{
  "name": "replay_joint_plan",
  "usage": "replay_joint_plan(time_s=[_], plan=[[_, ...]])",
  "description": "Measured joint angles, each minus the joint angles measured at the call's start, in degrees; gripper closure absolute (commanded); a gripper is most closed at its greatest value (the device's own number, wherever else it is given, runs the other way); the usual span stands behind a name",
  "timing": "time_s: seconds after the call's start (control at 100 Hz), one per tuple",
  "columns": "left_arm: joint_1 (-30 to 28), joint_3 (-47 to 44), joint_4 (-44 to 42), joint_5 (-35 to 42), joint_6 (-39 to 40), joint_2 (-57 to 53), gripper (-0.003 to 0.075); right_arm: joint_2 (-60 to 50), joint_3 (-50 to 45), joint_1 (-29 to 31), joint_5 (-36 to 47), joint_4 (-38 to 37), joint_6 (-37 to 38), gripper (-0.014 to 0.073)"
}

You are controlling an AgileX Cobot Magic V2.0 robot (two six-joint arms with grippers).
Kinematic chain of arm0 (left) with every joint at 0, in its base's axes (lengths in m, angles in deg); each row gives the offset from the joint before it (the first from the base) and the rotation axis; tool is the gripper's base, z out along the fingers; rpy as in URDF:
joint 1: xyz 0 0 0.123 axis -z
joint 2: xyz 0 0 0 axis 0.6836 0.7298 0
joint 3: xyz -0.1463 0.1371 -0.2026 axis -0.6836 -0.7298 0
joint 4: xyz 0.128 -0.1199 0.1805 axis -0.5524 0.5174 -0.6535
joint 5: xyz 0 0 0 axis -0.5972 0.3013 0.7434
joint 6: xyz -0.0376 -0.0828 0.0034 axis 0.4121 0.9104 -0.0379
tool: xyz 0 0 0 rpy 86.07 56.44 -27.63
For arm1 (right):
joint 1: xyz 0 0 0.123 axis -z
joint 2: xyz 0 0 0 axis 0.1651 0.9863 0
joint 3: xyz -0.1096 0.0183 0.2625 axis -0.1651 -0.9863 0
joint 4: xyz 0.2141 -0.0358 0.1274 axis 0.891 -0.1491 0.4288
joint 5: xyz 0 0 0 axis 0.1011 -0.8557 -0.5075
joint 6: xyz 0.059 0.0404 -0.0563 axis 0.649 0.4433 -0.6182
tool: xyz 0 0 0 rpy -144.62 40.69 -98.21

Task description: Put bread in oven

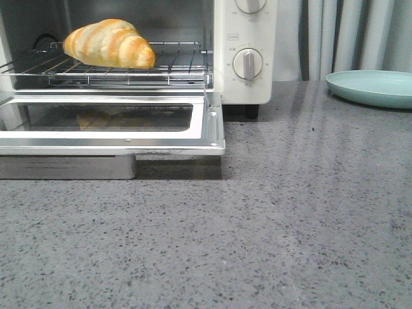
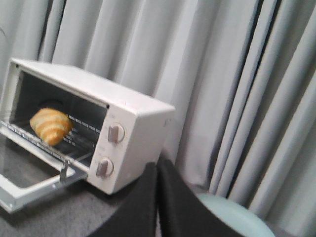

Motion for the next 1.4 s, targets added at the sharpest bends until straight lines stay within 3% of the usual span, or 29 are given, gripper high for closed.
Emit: replay_joint_plan(time_s=[0.12, 0.26, 0.6, 0.73, 0.88, 1.4], plan=[[0.00, 0.00, 0.00, 0.00, 0.00, 0.00, 0.0741, 0.00, -2.44, 0.00, -5.29, -0.11, 0.00, 0.0643], [0.00, 0.00, 0.00, 0.00, 0.00, 0.00, 0.0741, 0.00, -8.54, 1.50, -1.56, 2.45, 0.00, 0.0643], [0.00, 0.00, 0.00, 0.00, 0.00, 0.00, 0.0741, 2.44, -27.58, 23.87, 19.99, 20.92, 0.00, 0.0643], [0.00, 0.00, 0.00, 0.00, 0.00, 0.00, 0.0741, 2.17, -31.57, 28.04, 20.08, 26.18, 0.00, 0.0643], [0.00, 0.00, 0.00, 0.00, 0.00, 0.00, 0.0741, 0.56, -31.57, 29.64, 13.65, 27.88, 0.00, 0.0644], [0.00, 0.00, 0.00, 0.00, 0.00, 0.00, 0.0741, 0.56, -31.57, 29.64, 13.54, 27.96, -0.03, 0.0643]])
